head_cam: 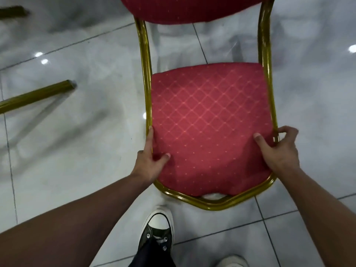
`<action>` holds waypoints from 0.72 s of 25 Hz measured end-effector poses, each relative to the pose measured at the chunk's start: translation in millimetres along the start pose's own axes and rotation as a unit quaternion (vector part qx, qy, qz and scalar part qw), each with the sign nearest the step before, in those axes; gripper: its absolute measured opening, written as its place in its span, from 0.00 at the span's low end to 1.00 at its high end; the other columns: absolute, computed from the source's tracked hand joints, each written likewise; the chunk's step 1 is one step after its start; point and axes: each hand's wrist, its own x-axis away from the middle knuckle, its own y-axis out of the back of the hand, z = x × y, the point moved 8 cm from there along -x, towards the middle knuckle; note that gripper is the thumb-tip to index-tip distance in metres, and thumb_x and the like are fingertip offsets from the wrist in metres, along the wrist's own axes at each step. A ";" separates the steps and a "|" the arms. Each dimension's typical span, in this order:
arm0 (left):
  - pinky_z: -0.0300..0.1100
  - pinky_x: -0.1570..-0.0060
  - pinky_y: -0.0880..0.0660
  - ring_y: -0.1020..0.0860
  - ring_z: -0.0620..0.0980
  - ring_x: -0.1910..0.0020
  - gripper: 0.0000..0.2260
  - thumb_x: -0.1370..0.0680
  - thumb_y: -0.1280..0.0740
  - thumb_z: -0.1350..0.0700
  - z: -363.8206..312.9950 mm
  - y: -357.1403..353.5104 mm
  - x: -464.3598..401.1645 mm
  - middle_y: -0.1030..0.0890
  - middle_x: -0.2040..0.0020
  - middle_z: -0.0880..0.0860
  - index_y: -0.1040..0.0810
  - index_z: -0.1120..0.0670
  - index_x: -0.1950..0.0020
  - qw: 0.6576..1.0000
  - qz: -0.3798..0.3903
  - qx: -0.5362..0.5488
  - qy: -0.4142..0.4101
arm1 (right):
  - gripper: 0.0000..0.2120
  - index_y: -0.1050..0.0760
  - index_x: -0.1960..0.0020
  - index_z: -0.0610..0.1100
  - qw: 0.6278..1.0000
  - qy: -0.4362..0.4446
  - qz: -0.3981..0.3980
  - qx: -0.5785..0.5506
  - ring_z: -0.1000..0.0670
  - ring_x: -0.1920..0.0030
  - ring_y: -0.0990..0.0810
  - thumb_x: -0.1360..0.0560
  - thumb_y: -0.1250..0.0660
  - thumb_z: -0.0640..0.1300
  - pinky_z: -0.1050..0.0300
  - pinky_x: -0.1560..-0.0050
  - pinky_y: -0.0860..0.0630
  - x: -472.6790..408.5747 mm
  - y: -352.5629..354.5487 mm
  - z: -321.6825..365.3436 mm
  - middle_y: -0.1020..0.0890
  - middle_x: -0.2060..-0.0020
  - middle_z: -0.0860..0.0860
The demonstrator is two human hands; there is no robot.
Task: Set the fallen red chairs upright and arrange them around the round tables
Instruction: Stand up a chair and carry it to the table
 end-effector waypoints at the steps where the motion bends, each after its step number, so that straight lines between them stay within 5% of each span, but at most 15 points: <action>1: 0.60 0.32 0.28 0.26 0.59 0.32 0.44 0.22 0.29 0.47 -6.3 8.3 12.8 0.30 0.27 0.57 0.62 0.27 0.25 1.000 0.002 -0.008 0.005 | 0.35 0.45 0.29 0.60 1.000 -0.004 0.018 -0.002 0.37 0.38 0.23 0.28 0.32 0.68 0.37 0.36 0.26 10.5 9.5 5.1 0.26 0.34 0.40; 4: 0.61 0.33 0.28 0.25 0.61 0.34 0.45 0.25 0.29 0.41 -37.4 44.0 83.7 0.29 0.30 0.59 0.63 0.26 0.26 0.999 0.018 -0.044 0.012 | 0.38 0.48 0.24 0.65 0.998 0.007 0.046 0.038 0.37 0.34 0.25 0.27 0.34 0.70 0.33 0.34 0.28 76.7 59.2 26.5 0.27 0.33 0.43; 8: 0.59 0.36 0.25 0.21 0.61 0.39 0.43 0.26 0.33 0.35 -107.0 130.5 225.6 0.25 0.34 0.60 0.60 0.31 0.22 0.993 0.026 -0.108 0.045 | 0.32 0.38 0.26 0.59 0.993 -0.006 0.110 0.044 0.42 0.40 0.22 0.26 0.34 0.66 0.40 0.36 0.25 201.4 158.3 98.6 0.21 0.39 0.46; 15: 0.52 0.33 0.30 0.29 0.59 0.33 0.30 0.22 0.32 0.41 -284.0 284.0 451.8 0.26 0.32 0.59 0.34 0.53 0.25 0.978 -0.045 -0.178 0.099 | 0.31 0.31 0.28 0.41 0.960 -0.084 0.213 0.160 0.39 0.36 0.22 0.22 0.33 0.60 0.49 0.37 0.28 367.0 341.5 256.0 0.22 0.34 0.41; 18: 0.50 0.35 0.30 0.28 0.58 0.35 0.25 0.22 0.31 0.43 -343.3 328.2 493.3 0.25 0.35 0.60 0.26 0.57 0.32 0.965 -0.060 -0.233 0.106 | 0.28 0.24 0.36 0.36 0.951 -0.086 0.214 0.204 0.39 0.45 0.20 0.22 0.33 0.60 0.50 0.45 0.24 397.4 400.6 310.5 0.20 0.40 0.39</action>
